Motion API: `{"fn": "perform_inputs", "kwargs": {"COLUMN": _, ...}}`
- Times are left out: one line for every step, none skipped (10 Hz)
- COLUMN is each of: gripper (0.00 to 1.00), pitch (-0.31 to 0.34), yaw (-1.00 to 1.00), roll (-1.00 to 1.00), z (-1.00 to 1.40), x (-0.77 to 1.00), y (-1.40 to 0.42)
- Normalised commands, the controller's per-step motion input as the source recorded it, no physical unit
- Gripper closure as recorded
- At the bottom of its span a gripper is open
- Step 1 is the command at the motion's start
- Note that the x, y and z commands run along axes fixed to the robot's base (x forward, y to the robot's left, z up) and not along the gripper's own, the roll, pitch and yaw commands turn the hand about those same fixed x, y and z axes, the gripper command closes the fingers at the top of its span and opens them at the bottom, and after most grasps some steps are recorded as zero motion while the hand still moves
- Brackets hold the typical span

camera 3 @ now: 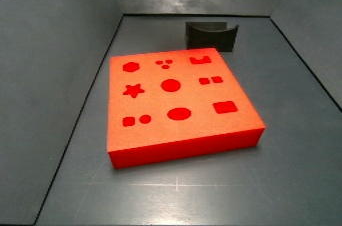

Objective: Pick up the arch object. Move up. Place the arch object on the fixture. Regrasp the arch object. Rotate the arch object. Move to above the board. Insert the arch object.
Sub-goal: Place the arch object on the fixture.

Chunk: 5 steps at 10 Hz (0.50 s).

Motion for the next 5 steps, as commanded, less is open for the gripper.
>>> {"fn": "perform_inputs", "kwargs": {"gripper": 1.0, "pitch": 0.018, "yaw": 1.0, "roll": -0.04, "z": 0.06, "x": 0.46, "y": -1.0}}
{"fn": "perform_inputs", "kwargs": {"gripper": 1.0, "pitch": 0.028, "yaw": 1.0, "roll": -0.04, "z": 0.06, "x": 0.46, "y": -1.0}}
{"fn": "perform_inputs", "kwargs": {"gripper": 1.0, "pitch": 0.064, "yaw": 1.0, "roll": -0.03, "z": 0.05, "x": 0.47, "y": -1.0}}
{"fn": "perform_inputs", "kwargs": {"gripper": 1.0, "pitch": 0.085, "yaw": 1.0, "roll": -0.02, "z": 0.04, "x": 0.47, "y": -0.97}}
{"fn": "perform_inputs", "kwargs": {"gripper": 1.0, "pitch": 0.117, "yaw": 0.75, "roll": 0.01, "z": 0.02, "x": 0.34, "y": -0.68}}
